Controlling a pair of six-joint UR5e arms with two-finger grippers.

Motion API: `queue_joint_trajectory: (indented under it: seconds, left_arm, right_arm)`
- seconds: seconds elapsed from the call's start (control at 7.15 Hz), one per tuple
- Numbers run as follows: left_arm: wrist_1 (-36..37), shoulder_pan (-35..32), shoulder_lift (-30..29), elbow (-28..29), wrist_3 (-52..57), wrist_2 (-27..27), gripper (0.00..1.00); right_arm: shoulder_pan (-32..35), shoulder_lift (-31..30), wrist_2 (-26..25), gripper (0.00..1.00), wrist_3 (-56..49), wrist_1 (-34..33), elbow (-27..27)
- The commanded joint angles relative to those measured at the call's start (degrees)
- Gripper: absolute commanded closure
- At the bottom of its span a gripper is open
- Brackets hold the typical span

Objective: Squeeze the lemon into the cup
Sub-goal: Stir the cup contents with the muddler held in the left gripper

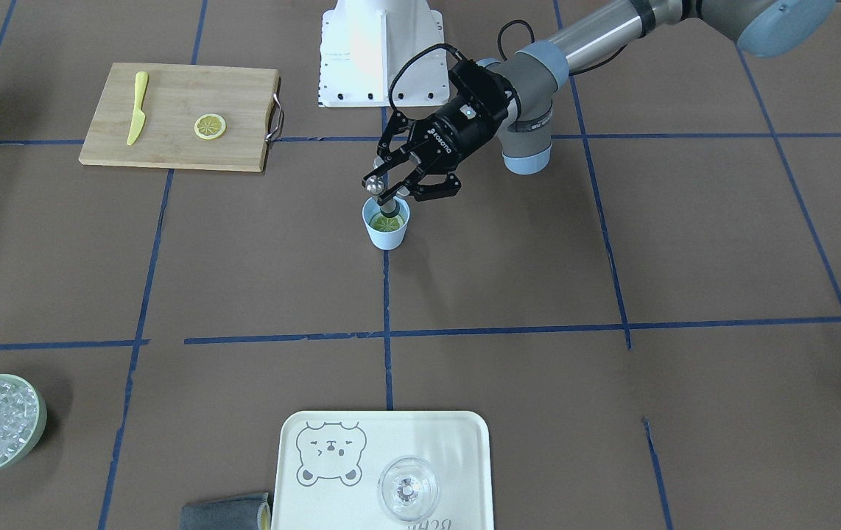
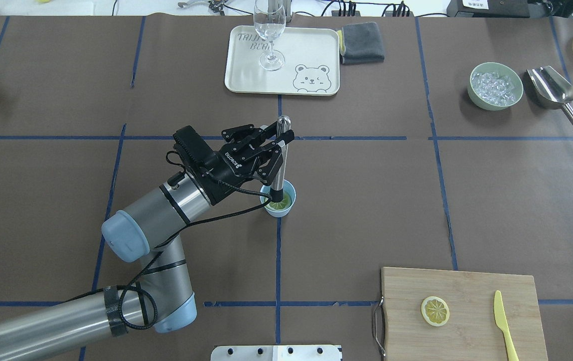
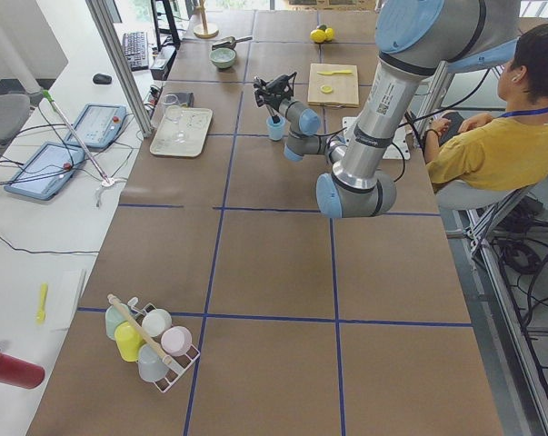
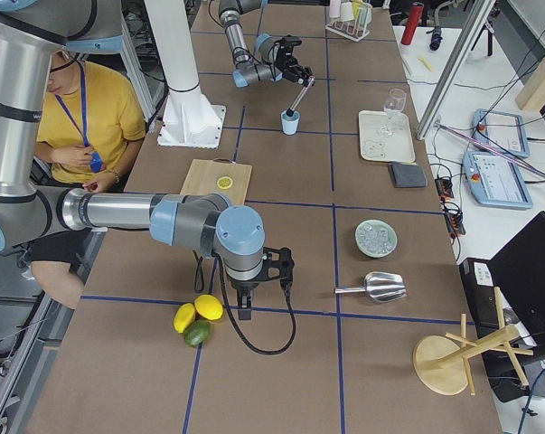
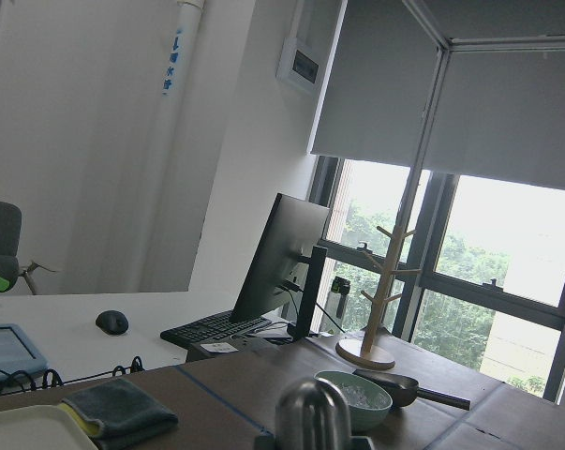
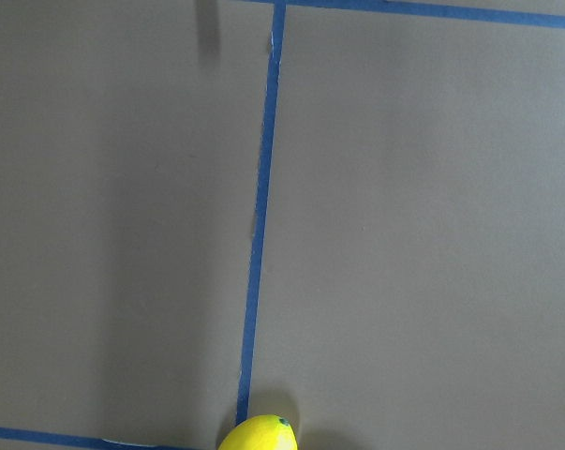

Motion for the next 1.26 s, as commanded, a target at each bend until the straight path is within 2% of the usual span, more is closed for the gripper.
queue_joint_trajectory:
  seconds: [0.0, 0.56, 0.84, 0.98, 1.12]
  left_arm:
    - [0.09, 0.4, -0.2, 3.22, 0.09, 0.09, 1.0]
    - [0.61, 1.54, -0.29, 3.77, 0.09, 0.62, 1.0]
    - [1.23, 1.37, -0.64, -1.31, 1.83, 0.26, 1.0]
    - [3.4, 0.67, -0.9, -4.55, 2.37, 0.26, 1.0]
    - [8.91, -0.29, -0.91, -8.76, 1.94, 0.18, 1.0]
  right_arm:
    - [0.04, 0.01, 0.0, 0.0, -0.05, 0.0, -0.01]
    - [0.22, 0.1, -0.09, 0.0, 0.04, 0.0, -0.01]
    - [0.22, 0.1, -0.09, 0.0, -0.05, 0.0, -0.01]
    - [0.22, 0.1, -0.09, 0.0, -0.13, 0.0, -0.01]
    - [0.22, 0.1, -0.09, 0.0, -0.22, 0.0, -0.01]
